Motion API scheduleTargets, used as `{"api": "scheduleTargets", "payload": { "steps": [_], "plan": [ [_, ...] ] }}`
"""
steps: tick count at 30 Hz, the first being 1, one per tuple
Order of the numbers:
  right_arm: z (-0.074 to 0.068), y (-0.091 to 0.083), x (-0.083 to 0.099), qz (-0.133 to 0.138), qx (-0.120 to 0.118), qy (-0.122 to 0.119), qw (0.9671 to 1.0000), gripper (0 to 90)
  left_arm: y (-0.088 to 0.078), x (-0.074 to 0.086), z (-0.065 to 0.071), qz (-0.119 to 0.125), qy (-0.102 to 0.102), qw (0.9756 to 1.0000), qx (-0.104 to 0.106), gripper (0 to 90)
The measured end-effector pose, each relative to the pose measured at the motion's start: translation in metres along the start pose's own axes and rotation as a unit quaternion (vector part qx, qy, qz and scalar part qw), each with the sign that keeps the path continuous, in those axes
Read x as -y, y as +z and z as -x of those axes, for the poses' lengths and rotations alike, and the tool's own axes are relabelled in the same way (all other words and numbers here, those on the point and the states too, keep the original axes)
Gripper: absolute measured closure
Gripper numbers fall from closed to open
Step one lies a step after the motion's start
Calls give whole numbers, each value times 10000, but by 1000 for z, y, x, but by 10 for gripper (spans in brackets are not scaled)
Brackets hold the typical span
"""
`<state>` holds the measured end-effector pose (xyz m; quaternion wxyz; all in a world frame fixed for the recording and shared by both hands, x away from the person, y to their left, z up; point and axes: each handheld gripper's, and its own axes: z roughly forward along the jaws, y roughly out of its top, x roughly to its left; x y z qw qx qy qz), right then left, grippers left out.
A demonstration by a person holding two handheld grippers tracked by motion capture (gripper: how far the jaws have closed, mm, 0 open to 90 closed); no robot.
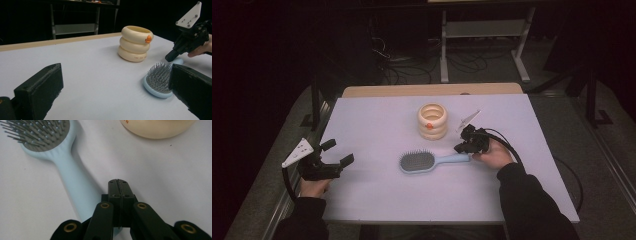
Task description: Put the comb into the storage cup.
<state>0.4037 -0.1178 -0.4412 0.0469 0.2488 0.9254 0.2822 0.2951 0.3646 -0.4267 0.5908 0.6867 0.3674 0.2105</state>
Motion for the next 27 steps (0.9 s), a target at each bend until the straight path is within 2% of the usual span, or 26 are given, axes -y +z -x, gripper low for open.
{"api": "scheduleTargets", "payload": {
  "steps": [6,12,19,27],
  "plan": [
    [-5,-1,4,-70,-56,-29,10000,890,-1,0,0,24,-15,10000,-6,0],
    [-11,-5,8,70,-153,-44,9998,890,-1,0,0,24,-14,10000,-4,0],
    [-20,-5,13,44,-232,-82,9997,890,-1,0,0,27,-17,10000,-3,0],
    [-32,-8,20,51,-231,-220,9995,890,-1,0,1,28,-22,10000,13,0]
  ]
}}
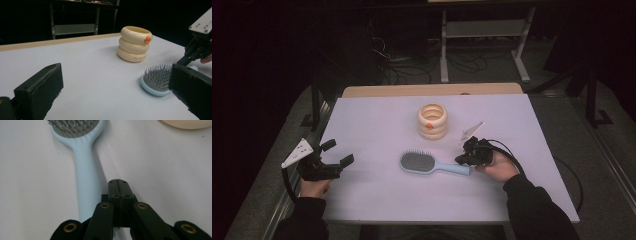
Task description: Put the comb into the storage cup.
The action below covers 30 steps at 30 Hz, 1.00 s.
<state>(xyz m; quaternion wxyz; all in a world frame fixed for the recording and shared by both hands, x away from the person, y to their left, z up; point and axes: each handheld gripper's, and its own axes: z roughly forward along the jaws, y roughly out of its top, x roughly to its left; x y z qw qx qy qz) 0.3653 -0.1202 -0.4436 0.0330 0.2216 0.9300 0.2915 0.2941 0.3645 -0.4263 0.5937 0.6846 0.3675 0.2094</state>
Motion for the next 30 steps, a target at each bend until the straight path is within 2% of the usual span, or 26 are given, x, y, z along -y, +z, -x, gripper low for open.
{"api": "scheduleTargets", "payload": {
  "steps": [14,25,30],
  "plan": [
    [-17,-5,6,-71,-141,-134,9998,889,0,0,0,-15,12,10000,16,0],
    [-24,-25,8,226,-129,-184,9995,876,0,0,1,-31,16,10000,9,0],
    [-26,-34,6,281,-100,-223,9993,860,0,0,1,-29,16,10000,1,0]
  ]
}}
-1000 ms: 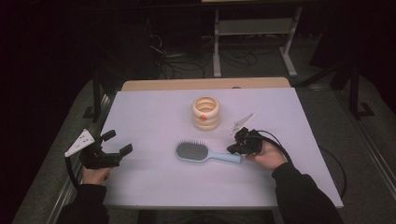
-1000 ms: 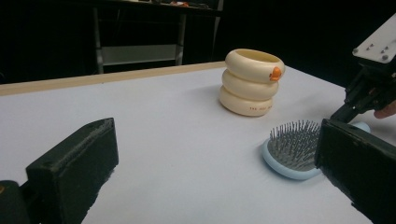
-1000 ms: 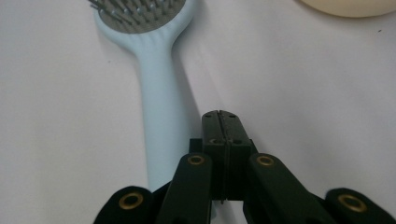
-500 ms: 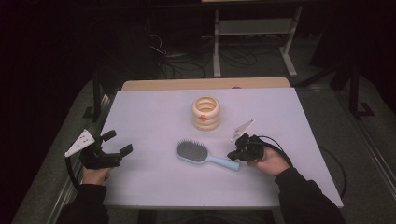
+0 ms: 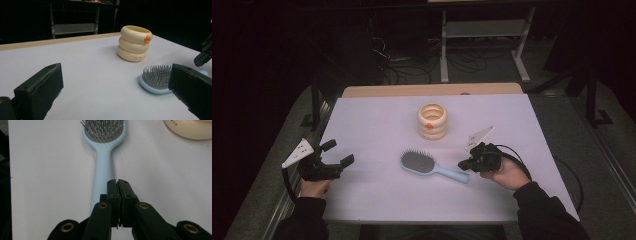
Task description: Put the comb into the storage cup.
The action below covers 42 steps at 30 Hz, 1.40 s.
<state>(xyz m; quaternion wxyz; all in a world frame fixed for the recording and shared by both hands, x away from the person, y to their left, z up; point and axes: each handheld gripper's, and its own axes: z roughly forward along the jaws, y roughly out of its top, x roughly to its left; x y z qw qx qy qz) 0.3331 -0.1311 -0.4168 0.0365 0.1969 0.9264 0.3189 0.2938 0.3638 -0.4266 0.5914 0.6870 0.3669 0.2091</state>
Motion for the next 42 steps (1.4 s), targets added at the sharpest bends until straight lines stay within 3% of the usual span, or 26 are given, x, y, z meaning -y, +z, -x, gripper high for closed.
{"api": "scheduleTargets", "payload": {
  "steps": [7,17,26,28,32,33,35,42],
  "plan": [
    [1,-9,-14,18,76,17,10000,805,0,0,0,4,-6,10000,-3,0],
    [-3,-15,-41,-68,275,-156,9995,609,0,0,0,26,-16,10000,-6,0],
    [1,-6,-54,-316,419,-22,9986,407,0,0,0,14,-3,10000,0,0],
    [3,-2,-55,-356,403,41,9985,349,0,0,0,19,-1,10000,-2,0],
    [5,6,-55,-490,318,99,9982,119,0,0,-1,15,0,10000,-4,0],
    [5,6,-55,-490,318,99,9982,119,0,0,-1,15,0,10000,-4,0],
    [5,9,-56,-525,189,86,9984,18,0,0,0,16,-1,10000,1,0],
    [1,16,-58,-541,113,-100,9984,0,0,0,0,17,4,10000,2,0]
  ]
}}
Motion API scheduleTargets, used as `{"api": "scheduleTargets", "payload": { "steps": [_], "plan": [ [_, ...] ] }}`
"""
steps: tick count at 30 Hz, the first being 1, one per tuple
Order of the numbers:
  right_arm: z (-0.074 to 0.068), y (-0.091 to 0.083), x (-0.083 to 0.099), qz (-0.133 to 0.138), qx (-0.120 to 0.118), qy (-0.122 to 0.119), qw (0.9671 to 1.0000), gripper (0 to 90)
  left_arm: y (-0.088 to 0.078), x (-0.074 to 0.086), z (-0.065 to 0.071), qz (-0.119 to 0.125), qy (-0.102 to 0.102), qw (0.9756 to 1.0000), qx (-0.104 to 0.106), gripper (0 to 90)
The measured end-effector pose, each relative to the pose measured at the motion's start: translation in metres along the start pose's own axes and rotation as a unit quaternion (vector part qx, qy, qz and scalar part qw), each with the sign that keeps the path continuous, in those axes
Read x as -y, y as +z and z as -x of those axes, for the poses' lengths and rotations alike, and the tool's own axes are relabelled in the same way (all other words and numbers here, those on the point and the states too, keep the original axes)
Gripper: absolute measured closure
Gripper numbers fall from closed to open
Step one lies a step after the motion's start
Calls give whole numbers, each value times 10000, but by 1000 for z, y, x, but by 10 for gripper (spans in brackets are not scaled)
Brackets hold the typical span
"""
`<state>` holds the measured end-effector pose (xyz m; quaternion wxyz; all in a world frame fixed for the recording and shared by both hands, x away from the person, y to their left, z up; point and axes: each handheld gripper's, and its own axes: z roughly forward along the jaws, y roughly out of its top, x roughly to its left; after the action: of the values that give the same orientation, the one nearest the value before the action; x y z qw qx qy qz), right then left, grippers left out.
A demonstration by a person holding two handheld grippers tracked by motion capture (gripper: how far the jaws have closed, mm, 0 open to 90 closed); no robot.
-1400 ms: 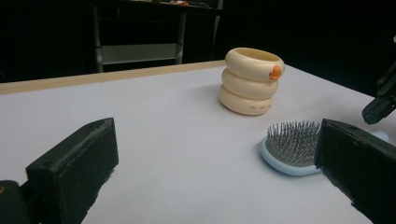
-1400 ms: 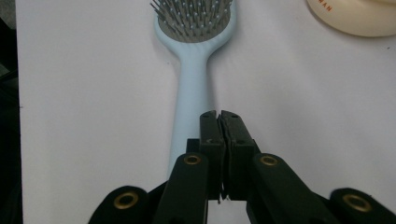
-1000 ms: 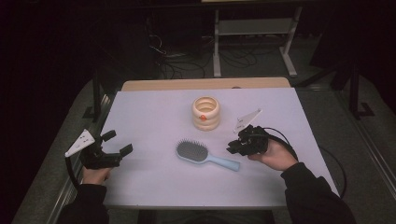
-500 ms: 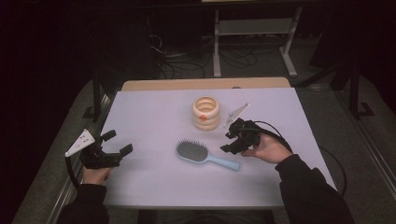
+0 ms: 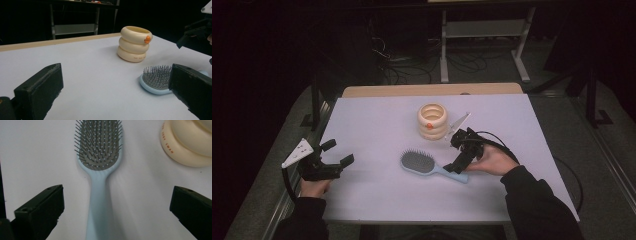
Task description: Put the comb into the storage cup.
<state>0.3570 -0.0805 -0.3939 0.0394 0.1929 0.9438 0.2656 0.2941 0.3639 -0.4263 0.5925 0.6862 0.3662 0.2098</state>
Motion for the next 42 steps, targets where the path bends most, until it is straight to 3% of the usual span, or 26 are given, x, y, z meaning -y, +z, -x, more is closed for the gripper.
{"api": "scheduleTargets", "payload": {
  "steps": [10,18,42],
  "plan": [
    [-3,25,-4,-268,-137,-171,9994,16,0,0,0,8,-4,10000,12,0],
    [-6,40,-2,-266,-262,-203,9991,37,0,0,0,9,4,10000,19,0],
    [-9,56,-1,-478,-449,-277,9975,143,0,0,0,-7,13,10000,28,0]
  ]
}}
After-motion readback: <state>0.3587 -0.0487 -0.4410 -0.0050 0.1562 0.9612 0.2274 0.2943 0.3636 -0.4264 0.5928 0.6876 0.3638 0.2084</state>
